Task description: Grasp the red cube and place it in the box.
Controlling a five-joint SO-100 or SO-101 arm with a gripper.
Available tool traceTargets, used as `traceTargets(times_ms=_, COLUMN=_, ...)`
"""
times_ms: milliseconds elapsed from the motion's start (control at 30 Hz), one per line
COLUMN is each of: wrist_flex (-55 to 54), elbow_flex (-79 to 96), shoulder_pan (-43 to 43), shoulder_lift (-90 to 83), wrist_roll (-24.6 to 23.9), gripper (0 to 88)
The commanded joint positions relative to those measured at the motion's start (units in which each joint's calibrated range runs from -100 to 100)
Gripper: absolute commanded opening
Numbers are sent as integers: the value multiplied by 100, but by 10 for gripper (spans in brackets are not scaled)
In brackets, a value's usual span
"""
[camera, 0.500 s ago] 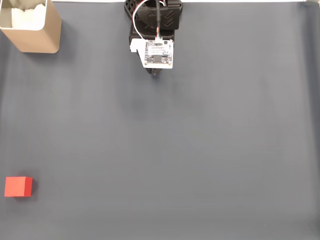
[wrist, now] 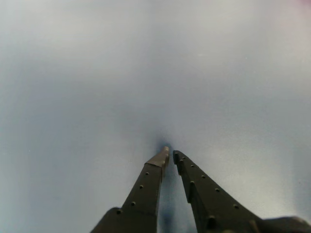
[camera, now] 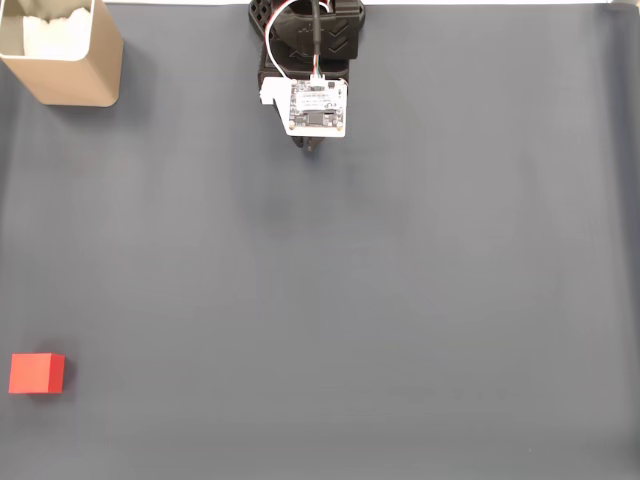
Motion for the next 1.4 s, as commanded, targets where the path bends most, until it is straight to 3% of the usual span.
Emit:
traceTargets(times_ms=0, wrist_flex=112, elbow_flex=54, shoulder_pan=-38, shoulder_lift=9, wrist_roll=-15, gripper=2)
traceTargets(times_ms=433, wrist_flex=95, elbow_flex=54, shoulder_pan=-66, shoulder_lift=9, wrist_roll=-49, gripper=0)
traceTargets(times_ms=667, wrist_flex=-429, elbow_flex=-55, shoulder_pan=-59, shoulder_lift=95, wrist_roll=-117, gripper=0)
traceTargets(times_ms=1000, wrist_flex=-1257, elbow_flex=-986, shoulder_pan=-109, shoulder_lift=858, wrist_roll=-54, gripper=0)
traceTargets(times_ms=1367, wrist_flex=-1413, elbow_flex=-2209, shoulder_pan=-87, shoulder_lift=1742, wrist_roll=-20, gripper=0)
